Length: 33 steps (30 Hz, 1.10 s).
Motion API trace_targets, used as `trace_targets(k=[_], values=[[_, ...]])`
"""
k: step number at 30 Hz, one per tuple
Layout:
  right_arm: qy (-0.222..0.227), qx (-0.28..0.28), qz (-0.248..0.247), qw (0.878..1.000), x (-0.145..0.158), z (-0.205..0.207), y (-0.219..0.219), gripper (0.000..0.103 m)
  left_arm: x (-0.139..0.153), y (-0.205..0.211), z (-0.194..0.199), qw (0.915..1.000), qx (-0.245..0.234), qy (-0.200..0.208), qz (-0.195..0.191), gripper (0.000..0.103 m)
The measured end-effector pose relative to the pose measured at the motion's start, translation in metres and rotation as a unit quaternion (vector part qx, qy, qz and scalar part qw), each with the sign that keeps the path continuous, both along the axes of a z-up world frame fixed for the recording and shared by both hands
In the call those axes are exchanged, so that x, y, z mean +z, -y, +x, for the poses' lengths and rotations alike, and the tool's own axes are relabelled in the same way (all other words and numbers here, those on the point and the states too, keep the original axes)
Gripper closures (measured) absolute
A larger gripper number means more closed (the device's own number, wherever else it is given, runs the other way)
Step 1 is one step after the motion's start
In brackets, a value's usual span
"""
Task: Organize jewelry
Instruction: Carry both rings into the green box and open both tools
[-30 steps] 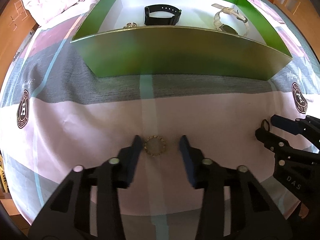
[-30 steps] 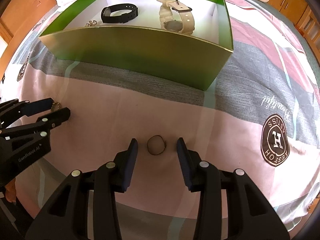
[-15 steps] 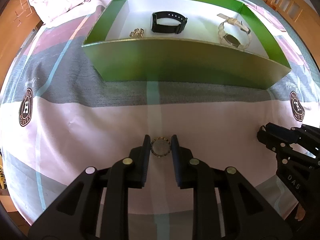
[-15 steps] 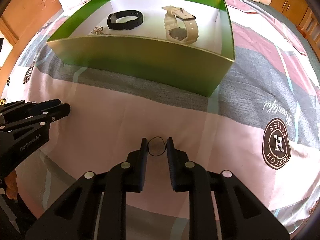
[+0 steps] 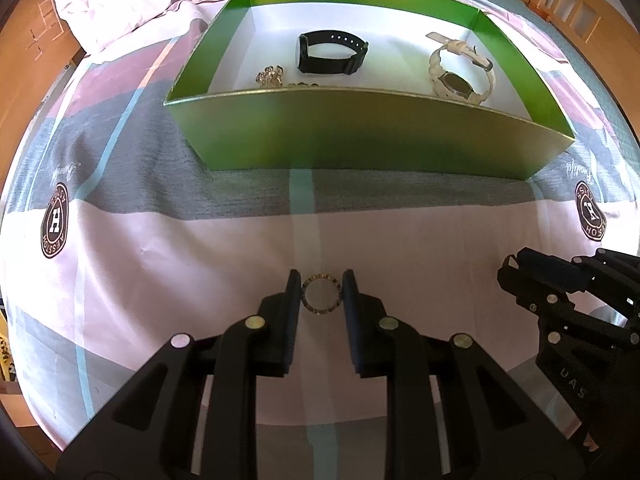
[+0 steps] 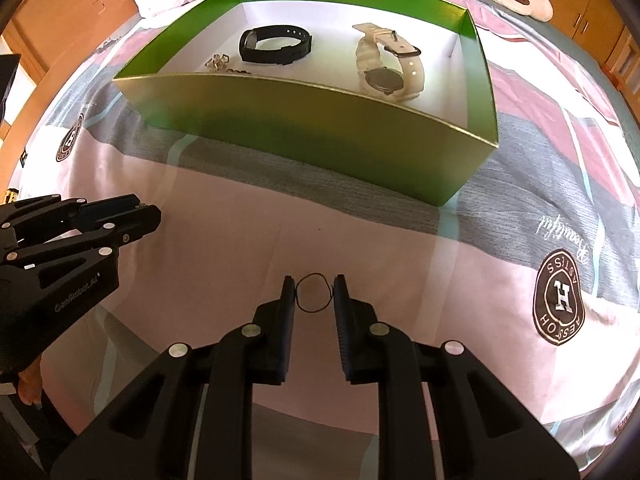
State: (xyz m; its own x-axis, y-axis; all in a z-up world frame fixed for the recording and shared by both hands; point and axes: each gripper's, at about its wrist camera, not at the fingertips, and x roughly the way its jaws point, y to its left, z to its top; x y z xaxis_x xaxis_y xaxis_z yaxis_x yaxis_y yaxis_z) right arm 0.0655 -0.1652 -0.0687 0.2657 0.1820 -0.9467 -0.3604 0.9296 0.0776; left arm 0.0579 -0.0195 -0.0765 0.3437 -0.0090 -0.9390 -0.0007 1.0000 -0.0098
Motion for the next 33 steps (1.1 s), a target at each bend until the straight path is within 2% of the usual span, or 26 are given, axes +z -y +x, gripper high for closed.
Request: trace_targets(k=[8,12,14,17,21,24,28,33], values=[[0.0,-0.003,-0.005,1.0,-0.003,0.0,-0.002,0.084,-0.001,0.001,0.0,1.0,-0.003,-0.003,0.004,0.082],[0.01,-0.007,0.008,1.0,0.006,-0.001,-0.001,0.084,0.006,-0.002,0.0,1.0,0.001,0.009,-0.003,0.082],[0.024,-0.007,0.02,0.999,0.016,-0.001,-0.001,0.084,0.017,-0.001,-0.001,0.9995,0.0,0.03,-0.001,0.082],[0.066,-0.011,0.04,0.997,0.04,-0.001,0.0,0.084,0.041,0.002,-0.003,0.9966,-0.003,0.082,0.011,0.082],[0.144,-0.013,0.072,0.987,0.073,-0.001,0.003,0.084,0.066,0.001,-0.007,0.9879,-0.006,0.153,0.027,0.082],[0.18,-0.02,0.089,0.979,0.084,0.001,0.007,0.084,0.072,0.0,-0.006,0.9832,-0.011,0.177,0.042,0.082],[0.19,-0.04,0.107,0.975,0.086,0.01,0.012,0.084,0.077,-0.005,0.003,0.9819,-0.002,0.187,0.032,0.082],[0.175,-0.077,0.122,0.974,0.075,0.03,0.02,0.083,0.086,-0.013,0.019,0.9791,0.011,0.202,0.019,0.082]])
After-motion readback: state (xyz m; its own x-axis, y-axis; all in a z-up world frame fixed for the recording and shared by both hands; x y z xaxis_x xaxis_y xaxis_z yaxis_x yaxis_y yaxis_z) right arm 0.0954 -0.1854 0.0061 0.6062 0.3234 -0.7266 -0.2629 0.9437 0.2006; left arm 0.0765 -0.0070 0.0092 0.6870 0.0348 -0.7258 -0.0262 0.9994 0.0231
